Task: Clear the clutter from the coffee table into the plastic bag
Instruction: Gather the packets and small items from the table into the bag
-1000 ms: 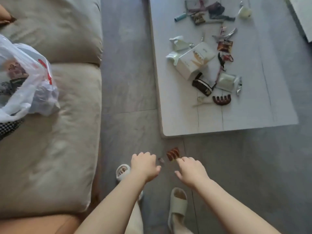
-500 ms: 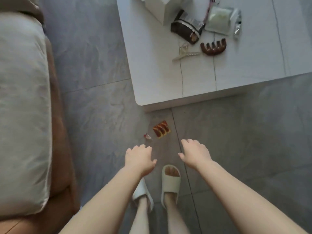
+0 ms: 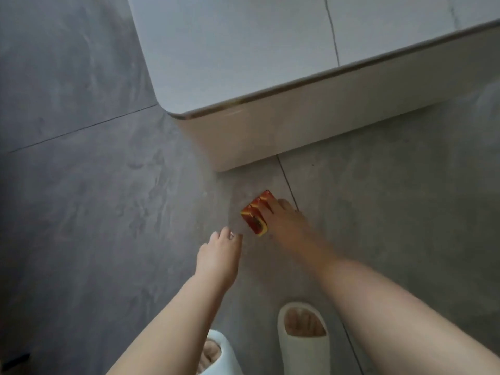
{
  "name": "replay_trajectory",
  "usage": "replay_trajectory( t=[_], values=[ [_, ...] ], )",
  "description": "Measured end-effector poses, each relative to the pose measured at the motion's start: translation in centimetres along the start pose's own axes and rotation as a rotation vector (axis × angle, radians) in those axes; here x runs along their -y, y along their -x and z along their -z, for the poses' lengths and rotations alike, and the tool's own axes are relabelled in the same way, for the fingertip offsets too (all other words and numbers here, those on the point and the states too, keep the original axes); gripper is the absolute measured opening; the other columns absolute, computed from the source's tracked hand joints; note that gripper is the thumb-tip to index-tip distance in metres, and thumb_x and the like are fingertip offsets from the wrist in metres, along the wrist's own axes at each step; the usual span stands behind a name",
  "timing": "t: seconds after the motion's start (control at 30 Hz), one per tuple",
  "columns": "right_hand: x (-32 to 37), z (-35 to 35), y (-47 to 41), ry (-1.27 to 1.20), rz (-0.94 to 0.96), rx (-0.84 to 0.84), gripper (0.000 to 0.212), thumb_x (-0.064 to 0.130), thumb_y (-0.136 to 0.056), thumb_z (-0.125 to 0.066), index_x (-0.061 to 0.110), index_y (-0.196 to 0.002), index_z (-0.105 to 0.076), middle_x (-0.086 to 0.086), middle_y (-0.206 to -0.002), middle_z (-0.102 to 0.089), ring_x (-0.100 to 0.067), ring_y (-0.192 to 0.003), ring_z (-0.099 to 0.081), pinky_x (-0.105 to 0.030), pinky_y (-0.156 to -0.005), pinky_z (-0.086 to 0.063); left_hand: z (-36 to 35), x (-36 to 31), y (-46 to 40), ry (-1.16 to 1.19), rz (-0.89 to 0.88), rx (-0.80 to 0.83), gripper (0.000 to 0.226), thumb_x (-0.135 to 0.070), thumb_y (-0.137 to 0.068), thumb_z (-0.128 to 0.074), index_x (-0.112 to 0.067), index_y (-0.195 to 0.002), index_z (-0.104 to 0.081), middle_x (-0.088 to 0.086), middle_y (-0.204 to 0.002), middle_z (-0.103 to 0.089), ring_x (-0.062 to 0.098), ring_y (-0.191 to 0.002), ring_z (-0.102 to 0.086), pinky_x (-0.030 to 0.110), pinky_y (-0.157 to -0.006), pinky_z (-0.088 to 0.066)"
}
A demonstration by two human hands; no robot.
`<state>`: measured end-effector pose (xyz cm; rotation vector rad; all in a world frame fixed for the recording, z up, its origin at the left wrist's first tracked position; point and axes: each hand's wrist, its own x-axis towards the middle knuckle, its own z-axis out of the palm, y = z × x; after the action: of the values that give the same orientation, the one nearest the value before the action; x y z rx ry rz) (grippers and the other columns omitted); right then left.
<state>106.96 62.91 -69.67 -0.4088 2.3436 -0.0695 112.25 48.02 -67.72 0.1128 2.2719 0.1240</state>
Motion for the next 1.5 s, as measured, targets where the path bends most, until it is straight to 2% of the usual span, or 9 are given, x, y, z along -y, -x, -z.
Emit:
replay_trajectory(
  t=[0.13,0.23,0.43,0.57,0.7,0.8,0.97,1.2,1.5],
  values=[
    [-0.4,-2.5,-4.8,0.119,0.113,-0.077,0.054,0.018,-0.097,-0.040,0.017,-0.148,-0.022,-0.005,-0.159,-0.010,-0.028,-0.148,-0.004,-0.047,-0.106,-0.034,-1.7,1.1,-3.8,-0.127,-0.160,-0.158,0.034,-0.027,-0.089,-0.062,-0.025,-0.123,-0.059,0.003,-0.128,-0.050,0.025,-0.120,-0.046,0.035,-0.084,-0.048],
    [-0.6,-2.8,-5.8,0.165,0.087,-0.207,0.054,0.020,-0.090,-0.022,0.020,-0.141,-0.040,-0.008,-0.151,-0.033,-0.027,-0.140,-0.030,-0.043,-0.095,-0.044,-2.9,2.1,-5.4,-0.180,-0.215,-0.137,0.034,-0.028,-0.096,-0.048,-0.021,-0.129,-0.052,0.005,-0.132,-0.046,0.027,-0.123,-0.043,0.036,-0.089,-0.044],
    [-0.7,-2.3,-6.4,0.255,0.032,-0.132,0.066,0.036,-0.061,-0.080,0.017,-0.121,-0.060,-0.010,-0.116,-0.061,-0.029,-0.106,-0.058,-0.037,-0.080,-0.050,-3.0,1.7,-7.0,-0.240,-0.185,-0.078,0.035,-0.016,-0.096,-0.044,-0.015,-0.131,-0.042,0.006,-0.131,-0.042,0.028,-0.120,-0.040,0.035,-0.089,-0.040],
    [-1.5,-2.4,-6.5,0.239,0.071,-0.085,0.061,0.033,-0.083,-0.061,0.012,-0.136,-0.039,-0.014,-0.138,-0.038,-0.033,-0.128,-0.036,-0.042,-0.104,-0.031,-3.3,1.1,-7.8,-0.286,-0.199,-0.092,0.033,-0.012,-0.098,-0.039,-0.011,-0.130,-0.043,0.009,-0.130,-0.046,0.029,-0.120,-0.042,0.035,-0.090,-0.040],
    [-1.4,-2.4,-4.8,0.097,-0.035,-0.041,0.047,0.024,-0.087,-0.059,0.010,-0.129,-0.042,-0.012,-0.128,-0.048,-0.030,-0.116,-0.050,-0.038,-0.092,-0.040,-3.0,0.9,-6.6,-0.254,-0.141,-0.079,0.032,-0.010,-0.096,-0.042,-0.014,-0.127,-0.048,0.007,-0.128,-0.048,0.029,-0.120,-0.043,0.035,-0.092,-0.038],
    [-1.1,-1.2,-2.2,-0.124,-0.109,0.031,0.032,0.018,-0.093,-0.050,0.010,-0.123,-0.041,-0.011,-0.114,-0.059,-0.029,-0.102,-0.061,-0.034,-0.072,-0.041,-1.8,0.8,-3.9,-0.154,-0.060,-0.038,0.028,-0.008,-0.095,-0.042,-0.014,-0.122,-0.048,0.006,-0.123,-0.054,0.029,-0.114,-0.052,0.036,-0.085,-0.041],
    [0.5,3.5,4.6,-0.498,-0.239,0.040,0.020,0.025,-0.088,-0.059,0.022,-0.096,-0.041,-0.008,-0.105,-0.065,-0.027,-0.098,-0.063,-0.031,-0.072,-0.041,2.9,0.3,3.1,0.049,-0.010,0.002,0.016,-0.021,-0.099,-0.041,-0.016,-0.114,-0.043,0.004,-0.109,-0.063,0.030,-0.098,-0.063,0.035,-0.067,-0.042],
    [4.0,15.4,15.6,-0.812,-0.295,0.040,0.032,0.027,-0.084,-0.068,0.015,-0.112,-0.058,-0.002,-0.107,-0.067,-0.021,-0.105,-0.061,-0.022,-0.070,-0.036,13.5,-0.8,15.9,0.466,0.092,-0.064,0.030,-0.049,-0.098,-0.037,-0.025,-0.105,-0.052,-0.003,-0.104,-0.065,0.023,-0.099,-0.062,0.031,-0.071,-0.043],
    [8.6,31.6,23.1,-0.960,-0.189,-0.116,0.032,0.025,-0.091,-0.058,0.022,-0.122,-0.053,-0.003,-0.103,-0.068,-0.026,-0.088,-0.064,-0.026,-0.057,-0.048,28.2,0.1,28.2,1.010,0.291,-0.327,0.020,-0.044,-0.095,-0.046,-0.031,-0.096,-0.060,-0.007,-0.072,-0.060,0.022,-0.075,-0.063,0.041,-0.077,-0.055]
  ],
)
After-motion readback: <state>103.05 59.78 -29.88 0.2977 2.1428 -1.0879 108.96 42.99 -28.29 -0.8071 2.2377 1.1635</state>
